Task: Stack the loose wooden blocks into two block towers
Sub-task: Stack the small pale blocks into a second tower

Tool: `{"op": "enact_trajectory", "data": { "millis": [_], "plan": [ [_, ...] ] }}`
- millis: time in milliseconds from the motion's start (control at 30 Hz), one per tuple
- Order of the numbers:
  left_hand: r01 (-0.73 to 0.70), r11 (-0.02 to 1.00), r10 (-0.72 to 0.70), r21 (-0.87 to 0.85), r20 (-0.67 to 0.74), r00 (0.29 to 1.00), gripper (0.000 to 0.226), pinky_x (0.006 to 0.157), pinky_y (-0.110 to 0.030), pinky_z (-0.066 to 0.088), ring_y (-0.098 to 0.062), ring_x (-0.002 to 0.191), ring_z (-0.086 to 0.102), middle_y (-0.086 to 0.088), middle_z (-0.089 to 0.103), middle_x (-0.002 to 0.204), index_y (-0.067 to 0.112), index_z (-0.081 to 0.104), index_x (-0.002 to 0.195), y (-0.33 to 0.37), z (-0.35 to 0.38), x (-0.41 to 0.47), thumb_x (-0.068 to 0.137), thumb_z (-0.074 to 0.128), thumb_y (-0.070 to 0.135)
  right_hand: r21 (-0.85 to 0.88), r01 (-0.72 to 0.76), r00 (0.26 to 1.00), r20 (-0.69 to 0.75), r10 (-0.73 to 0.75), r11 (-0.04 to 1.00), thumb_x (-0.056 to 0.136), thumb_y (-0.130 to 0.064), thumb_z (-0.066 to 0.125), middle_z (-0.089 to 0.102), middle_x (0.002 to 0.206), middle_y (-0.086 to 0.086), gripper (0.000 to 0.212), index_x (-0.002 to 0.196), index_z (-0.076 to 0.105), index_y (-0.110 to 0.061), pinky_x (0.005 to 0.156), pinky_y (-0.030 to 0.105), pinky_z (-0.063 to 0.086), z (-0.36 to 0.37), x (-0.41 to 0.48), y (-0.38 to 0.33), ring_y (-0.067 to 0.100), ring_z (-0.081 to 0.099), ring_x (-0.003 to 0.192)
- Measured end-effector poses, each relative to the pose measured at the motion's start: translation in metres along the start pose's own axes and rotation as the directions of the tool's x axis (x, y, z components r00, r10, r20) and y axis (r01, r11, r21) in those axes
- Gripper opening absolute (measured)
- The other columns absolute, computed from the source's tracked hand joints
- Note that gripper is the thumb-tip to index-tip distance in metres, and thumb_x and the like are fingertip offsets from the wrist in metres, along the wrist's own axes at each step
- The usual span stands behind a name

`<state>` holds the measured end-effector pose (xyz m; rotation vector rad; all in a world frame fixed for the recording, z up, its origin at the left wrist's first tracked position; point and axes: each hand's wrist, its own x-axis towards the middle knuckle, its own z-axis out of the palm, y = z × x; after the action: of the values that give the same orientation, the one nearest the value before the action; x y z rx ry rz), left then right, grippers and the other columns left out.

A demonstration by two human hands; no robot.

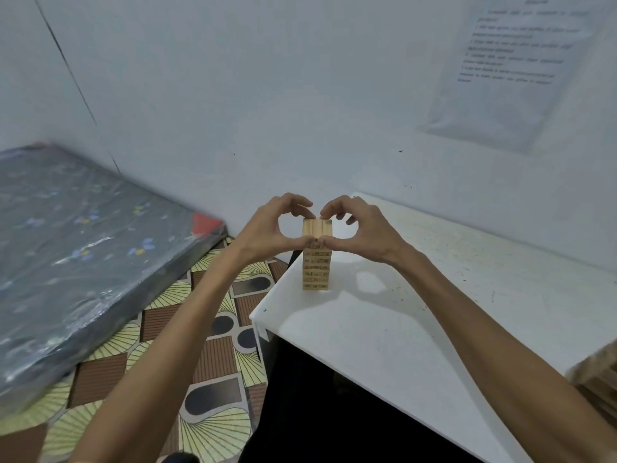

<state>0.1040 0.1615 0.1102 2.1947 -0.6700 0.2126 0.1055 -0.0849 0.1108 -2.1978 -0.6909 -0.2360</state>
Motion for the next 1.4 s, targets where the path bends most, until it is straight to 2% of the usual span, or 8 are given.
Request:
{"op": "enact_trajectory", "data": {
  "millis": [100, 167, 233, 400, 500, 767, 1067, 1400],
  "plan": [
    [0.046, 0.999, -0.046, -0.019, -0.008, 0.999, 0.078, 0.111, -0.026, 0.038, -0.004, 0.126, 0.055, 0.024, 0.071, 0.116, 0.027, 0.045, 0.142, -0.006, 0.004, 0.004, 0.076, 0.085, 0.042, 0.008, -0.016, 1.0, -0.005, 0.016, 1.0, 0.081, -0.035, 0.088, 0.068, 0.112, -0.02, 0.044, 0.117, 0.063, -0.032, 0.085, 0.027, 0.045, 0.001, 0.001, 0.004, 0.011, 0.057, 0.108],
    [0.061, 0.998, -0.061, -0.018, -0.007, 0.998, 0.085, 0.105, -0.013, 0.033, -0.002, 0.127, 0.054, 0.023, 0.07, 0.118, 0.025, 0.039, 0.148, -0.009, 0.006, 0.007, 0.079, 0.087, 0.036, 0.011, -0.033, 0.999, -0.006, 0.033, 0.999, 0.081, -0.037, 0.087, 0.068, 0.112, -0.021, 0.044, 0.117, 0.063, -0.033, 0.085, 0.028, 0.046, 0.001, 0.002, 0.005, 0.01, 0.057, 0.108],
    [0.066, 0.998, -0.066, -0.014, -0.002, 0.998, 0.088, 0.099, -0.009, 0.031, -0.002, 0.125, 0.054, 0.023, 0.07, 0.119, 0.024, 0.036, 0.15, -0.011, 0.006, 0.01, 0.08, 0.087, 0.033, 0.018, -0.044, 0.999, -0.002, 0.044, 0.999, 0.082, -0.038, 0.086, 0.068, 0.112, -0.022, 0.043, 0.118, 0.063, -0.034, 0.085, 0.03, 0.048, 0.001, 0.002, 0.005, 0.009, 0.057, 0.109],
    [0.074, 0.997, -0.073, -0.021, 0.024, 0.997, 0.094, 0.102, -0.023, 0.034, -0.008, 0.123, 0.055, 0.026, 0.069, 0.118, 0.027, 0.034, 0.151, -0.016, 0.007, 0.013, 0.074, 0.083, 0.05, 0.016, -0.048, 0.999, 0.017, 0.048, 0.999, 0.082, -0.039, 0.086, 0.068, 0.114, -0.021, 0.046, 0.121, 0.062, -0.035, 0.087, 0.035, 0.051, 0.0, 0.004, 0.006, 0.009, 0.057, 0.109],
    [0.078, 0.997, -0.077, -0.026, 0.03, 0.997, 0.097, 0.103, -0.025, 0.036, -0.007, 0.122, 0.056, 0.027, 0.069, 0.116, 0.027, 0.038, 0.151, -0.016, 0.007, 0.014, 0.068, 0.078, 0.06, 0.022, -0.047, 0.999, 0.018, 0.047, 0.999, 0.083, -0.038, 0.086, 0.069, 0.114, -0.02, 0.046, 0.122, 0.062, -0.033, 0.087, 0.036, 0.052, 0.0, 0.004, 0.007, 0.01, 0.058, 0.11],
    [0.084, 0.996, -0.084, -0.017, 0.033, 0.996, 0.096, 0.105, -0.028, 0.037, -0.006, 0.123, 0.054, 0.028, 0.069, 0.115, 0.028, 0.041, 0.15, -0.016, 0.006, 0.015, 0.068, 0.075, 0.061, 0.023, -0.049, 0.999, 0.018, 0.048, 0.999, 0.083, -0.038, 0.086, 0.069, 0.114, -0.02, 0.046, 0.122, 0.063, -0.032, 0.085, 0.033, 0.052, 0.0, 0.005, 0.008, 0.009, 0.058, 0.109],
    [0.079, 0.997, -0.079, 0.002, 0.037, 0.996, 0.093, 0.113, -0.045, 0.041, -0.008, 0.121, 0.055, 0.028, 0.069, 0.117, 0.027, 0.043, 0.15, -0.017, 0.004, 0.013, 0.069, 0.075, 0.061, 0.017, -0.057, 0.998, 0.019, 0.057, 0.998, 0.083, -0.04, 0.085, 0.068, 0.116, -0.021, 0.046, 0.123, 0.062, -0.034, 0.084, 0.03, 0.051, 0.001, 0.008, 0.009, 0.008, 0.058, 0.11],
    [0.06, 0.998, -0.061, 0.024, 0.044, 0.997, 0.086, 0.112, -0.044, 0.042, -0.008, 0.121, 0.055, 0.033, 0.067, 0.117, 0.032, 0.044, 0.148, -0.019, 0.003, 0.014, 0.073, 0.077, 0.058, 0.02, -0.048, 0.999, 0.018, 0.048, 0.999, 0.083, -0.038, 0.085, 0.069, 0.115, -0.02, 0.047, 0.123, 0.062, -0.032, 0.082, 0.028, 0.051, 0.001, 0.008, 0.008, 0.008, 0.059, 0.109]
  ]
}}
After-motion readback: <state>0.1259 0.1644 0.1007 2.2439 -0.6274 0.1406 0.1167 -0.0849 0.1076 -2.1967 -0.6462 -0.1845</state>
